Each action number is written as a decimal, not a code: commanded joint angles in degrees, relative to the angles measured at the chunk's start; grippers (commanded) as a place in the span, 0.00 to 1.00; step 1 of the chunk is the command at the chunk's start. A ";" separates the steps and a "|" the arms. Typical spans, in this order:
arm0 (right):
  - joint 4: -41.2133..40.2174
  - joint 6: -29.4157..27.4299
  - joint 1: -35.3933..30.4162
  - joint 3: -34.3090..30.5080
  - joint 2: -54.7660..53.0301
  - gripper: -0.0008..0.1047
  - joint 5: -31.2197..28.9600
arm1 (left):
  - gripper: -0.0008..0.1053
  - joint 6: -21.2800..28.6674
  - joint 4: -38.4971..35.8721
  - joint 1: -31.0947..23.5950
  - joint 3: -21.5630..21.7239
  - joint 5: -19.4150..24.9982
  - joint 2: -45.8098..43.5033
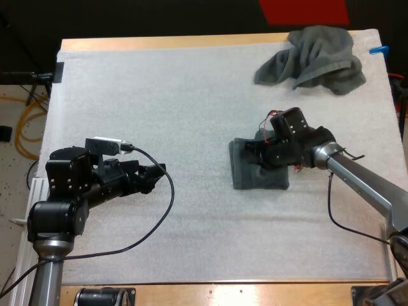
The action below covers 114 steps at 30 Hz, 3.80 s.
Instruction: Pick towel from pile fold and stack
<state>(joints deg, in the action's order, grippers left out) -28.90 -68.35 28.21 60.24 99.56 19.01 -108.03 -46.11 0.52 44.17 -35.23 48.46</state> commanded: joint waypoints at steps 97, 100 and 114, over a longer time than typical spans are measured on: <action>-34.74 -13.36 0.16 2.27 -56.86 0.72 -20.36 | 0.02 17.01 -6.93 -9.82 21.71 21.77 48.67; -34.74 -13.36 0.16 2.27 -56.86 0.72 -20.36 | 0.13 18.61 -7.77 -13.66 21.71 22.13 48.67; -34.74 -13.36 0.16 2.27 -56.86 0.72 -20.36 | 0.63 19.52 -9.91 -16.71 24.70 39.59 45.40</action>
<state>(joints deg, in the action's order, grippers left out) -64.15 -81.35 28.21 62.41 42.98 -1.17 -88.07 -55.74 -16.44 67.92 2.42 95.85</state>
